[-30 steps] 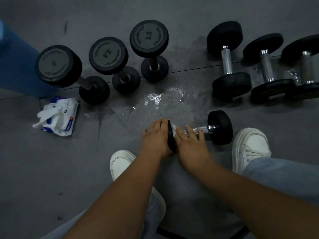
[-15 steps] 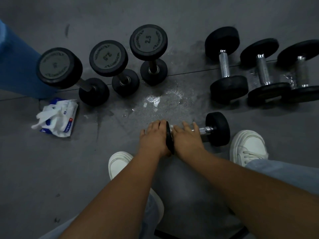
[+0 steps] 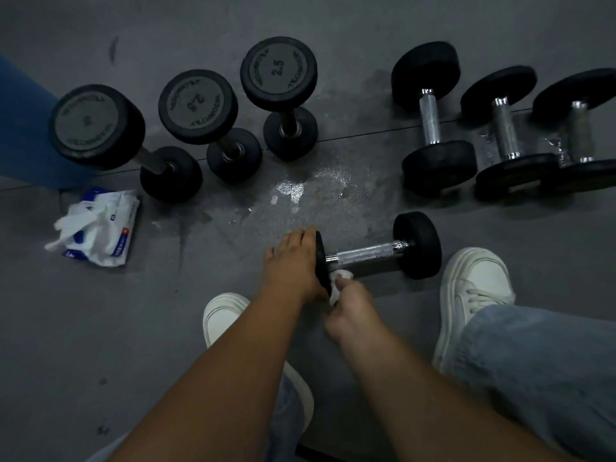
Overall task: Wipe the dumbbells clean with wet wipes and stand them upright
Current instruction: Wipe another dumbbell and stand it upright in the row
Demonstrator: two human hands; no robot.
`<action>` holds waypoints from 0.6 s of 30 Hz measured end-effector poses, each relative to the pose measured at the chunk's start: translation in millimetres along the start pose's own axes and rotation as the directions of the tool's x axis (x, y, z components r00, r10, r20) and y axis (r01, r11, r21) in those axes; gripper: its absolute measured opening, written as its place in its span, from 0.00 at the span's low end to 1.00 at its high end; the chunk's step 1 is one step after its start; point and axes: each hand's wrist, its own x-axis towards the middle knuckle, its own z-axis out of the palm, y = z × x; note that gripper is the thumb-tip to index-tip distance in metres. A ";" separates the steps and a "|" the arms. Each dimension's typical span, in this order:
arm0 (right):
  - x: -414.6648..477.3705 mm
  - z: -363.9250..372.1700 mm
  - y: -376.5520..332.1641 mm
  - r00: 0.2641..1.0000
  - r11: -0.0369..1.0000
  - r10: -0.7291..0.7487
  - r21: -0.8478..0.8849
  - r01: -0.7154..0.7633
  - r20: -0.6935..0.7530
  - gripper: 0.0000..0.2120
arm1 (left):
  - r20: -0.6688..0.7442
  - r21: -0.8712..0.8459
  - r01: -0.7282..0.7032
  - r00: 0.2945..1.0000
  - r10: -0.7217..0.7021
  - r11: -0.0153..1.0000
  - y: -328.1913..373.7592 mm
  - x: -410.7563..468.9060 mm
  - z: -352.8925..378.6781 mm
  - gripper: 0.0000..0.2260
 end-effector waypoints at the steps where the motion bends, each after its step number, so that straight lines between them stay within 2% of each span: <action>1: 0.6 -3.3 0.4 1.000 1.000 0.016 0.016 -0.016 0.013 0.13 | -0.001 -0.002 0.004 1.000 -0.004 1.000 -0.5 0.6 -0.5 0.52; 5: 11.8 4.6 -8.3 1.000 1.000 0.003 -0.019 -0.003 0.009 0.14 | -0.012 -0.015 0.001 1.000 -0.001 1.000 1.1 -2.3 3.6 0.52; 10: 10.0 -3.2 0.1 0.999 0.999 0.014 0.038 -0.016 0.039 0.13 | -0.022 -0.027 -0.005 1.000 0.005 1.000 -1.0 -1.4 4.0 0.51; 14: 8.7 1.9 -15.4 0.997 0.997 0.078 0.010 -0.078 0.022 0.14 | -0.014 -0.033 -0.005 1.000 0.005 0.999 -0.7 -0.8 5.0 0.52; 18: -9.7 -35.6 -27.5 0.996 0.983 0.092 0.158 -0.091 0.003 0.11 | 0.031 -0.010 0.008 0.999 -0.008 1.000 -2.7 3.5 3.0 0.56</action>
